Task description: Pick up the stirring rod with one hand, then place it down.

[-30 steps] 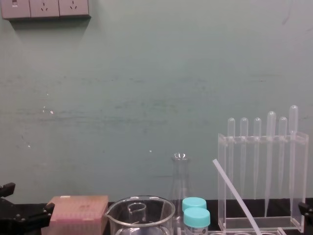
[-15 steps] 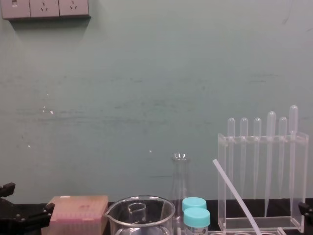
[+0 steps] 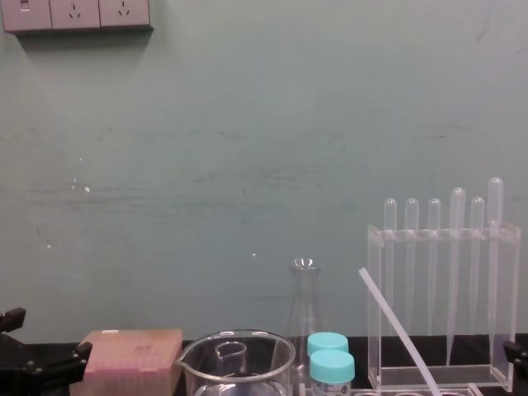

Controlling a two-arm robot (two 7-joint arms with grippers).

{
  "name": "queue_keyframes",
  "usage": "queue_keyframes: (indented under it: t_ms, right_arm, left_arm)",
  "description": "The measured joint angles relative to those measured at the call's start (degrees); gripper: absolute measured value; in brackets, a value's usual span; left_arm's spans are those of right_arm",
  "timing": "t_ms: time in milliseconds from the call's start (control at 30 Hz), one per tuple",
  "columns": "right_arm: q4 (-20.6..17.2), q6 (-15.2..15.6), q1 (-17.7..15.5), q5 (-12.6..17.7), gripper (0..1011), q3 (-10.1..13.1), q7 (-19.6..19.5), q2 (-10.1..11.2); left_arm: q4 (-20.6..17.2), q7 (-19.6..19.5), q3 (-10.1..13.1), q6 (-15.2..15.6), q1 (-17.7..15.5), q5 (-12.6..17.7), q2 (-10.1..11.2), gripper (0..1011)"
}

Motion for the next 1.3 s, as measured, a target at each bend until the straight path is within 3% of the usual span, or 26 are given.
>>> queue_keyframes:
  t_ms: [700, 867, 1033, 1300]
  right_arm:
    - [0.0, -0.8, 0.0, -0.3, 1003, 0.7, -0.2, -0.3]
    - [-0.3, -6.0, 0.4, -3.5, 1003, 2.0, -2.3, -1.1]
    - [-0.8, -11.1, 1.8, -6.8, 1003, 1.8, -2.7, -2.1]
    - [-0.3, -16.8, 5.0, -6.4, 1003, -0.5, 5.3, -3.5]
  left_arm:
    - [0.0, 0.0, 0.0, 0.0, 0.0, 0.0, 0.0, 1000]
    - [0.0, 0.0, 0.0, 0.0, 0.0, 0.0, 0.0, 1000]
    - [0.0, 0.0, 0.0, 0.0, 0.0, 0.0, 0.0, 1000]
    - [0.0, 0.0, 0.0, 0.0, 0.0, 0.0, 0.0, 1000]
